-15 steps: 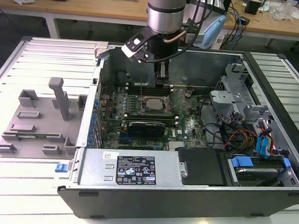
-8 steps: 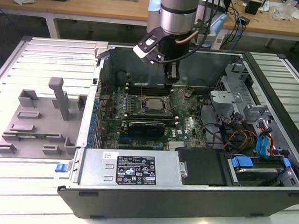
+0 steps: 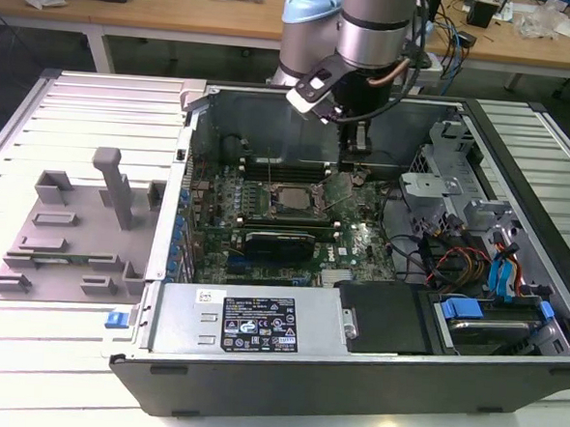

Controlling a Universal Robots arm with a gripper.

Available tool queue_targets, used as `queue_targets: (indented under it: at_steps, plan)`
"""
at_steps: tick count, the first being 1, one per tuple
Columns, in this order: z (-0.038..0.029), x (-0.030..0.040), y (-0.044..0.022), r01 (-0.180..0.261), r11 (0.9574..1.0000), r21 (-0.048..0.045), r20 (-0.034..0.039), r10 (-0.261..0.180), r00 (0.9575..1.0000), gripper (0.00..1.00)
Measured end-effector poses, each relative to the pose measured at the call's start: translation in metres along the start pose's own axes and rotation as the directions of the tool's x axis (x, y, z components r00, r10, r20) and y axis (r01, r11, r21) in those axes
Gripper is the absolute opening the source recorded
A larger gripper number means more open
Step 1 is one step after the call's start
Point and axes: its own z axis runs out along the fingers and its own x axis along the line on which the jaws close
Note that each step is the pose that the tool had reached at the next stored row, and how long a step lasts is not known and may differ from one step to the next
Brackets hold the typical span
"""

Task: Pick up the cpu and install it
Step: 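Close the cpu cover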

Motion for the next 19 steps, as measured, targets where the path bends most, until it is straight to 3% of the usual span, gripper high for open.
queue_targets:
  at_steps: [3, 7, 11, 14, 15, 16, 18, 19]
  plan:
    - [0.0029, 0.0002, 0.0256, 0.000, 1.0000, 0.0002, 0.0001, 0.000, 1.0000, 0.11]
    - [0.0145, 0.0003, 0.0289, -0.001, 1.0000, 0.0002, 0.0002, 0.001, 1.0000, 0.11]
    - [0.0331, 0.0004, 0.0293, -0.005, 1.0000, 0.0003, 0.0005, 0.005, 1.0000, 0.11]
    - [0.0335, 0.0004, 0.0294, -0.005, 1.0000, 0.0021, 0.0007, 0.005, 1.0000, 0.11]
    - [0.0338, 0.0004, 0.0299, -0.005, 0.9995, 0.0317, 0.0010, 0.005, 1.0000, 0.11]
    - [0.0339, 0.0004, 0.0310, -0.005, 0.9973, 0.0738, 0.0017, 0.004, 1.0000, 0.11]
    - [0.0341, 0.0004, 0.0318, -0.005, 0.9942, 0.1072, 0.0018, 0.004, 1.0000, 0.11]
    - [0.0338, 0.0004, 0.0302, -0.005, 0.9942, 0.1072, 0.0021, 0.004, 1.0000, 0.11]
